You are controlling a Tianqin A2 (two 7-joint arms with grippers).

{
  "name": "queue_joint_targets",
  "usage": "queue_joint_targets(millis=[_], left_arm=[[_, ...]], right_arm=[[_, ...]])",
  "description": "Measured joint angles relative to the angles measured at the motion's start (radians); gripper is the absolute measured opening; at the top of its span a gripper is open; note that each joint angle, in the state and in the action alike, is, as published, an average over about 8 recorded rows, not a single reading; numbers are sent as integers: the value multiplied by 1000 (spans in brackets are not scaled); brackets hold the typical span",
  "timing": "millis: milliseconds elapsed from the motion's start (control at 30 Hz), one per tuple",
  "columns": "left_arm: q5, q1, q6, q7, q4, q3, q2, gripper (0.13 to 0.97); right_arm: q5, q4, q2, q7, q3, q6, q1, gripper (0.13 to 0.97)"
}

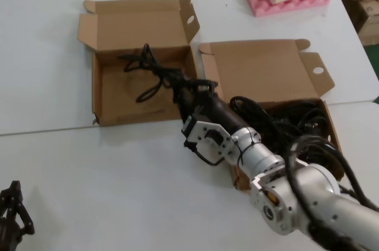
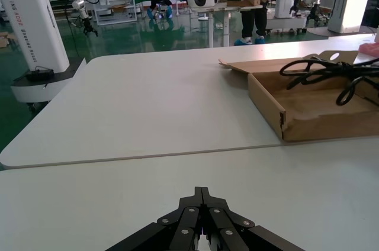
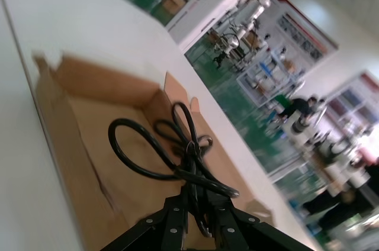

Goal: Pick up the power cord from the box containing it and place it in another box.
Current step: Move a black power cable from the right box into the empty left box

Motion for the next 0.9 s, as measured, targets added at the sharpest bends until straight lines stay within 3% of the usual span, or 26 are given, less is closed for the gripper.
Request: queue_joint_targets(millis=[200, 400, 567, 900], left_arm=[[0, 0, 0, 0, 0, 0, 0, 163], [0, 0, 0, 0, 0, 0, 0, 163], [0, 0, 0, 0, 0, 0, 0, 163], [0, 0, 0, 0, 0, 0, 0, 163]], right_arm=[[-117, -204, -78, 0, -49, 132, 51, 197], [-143, -240, -89, 0, -59, 176, 51, 226], [-104, -149, -41, 0, -61, 157, 30, 255], [81, 219, 157, 0, -5, 49, -27, 400]])
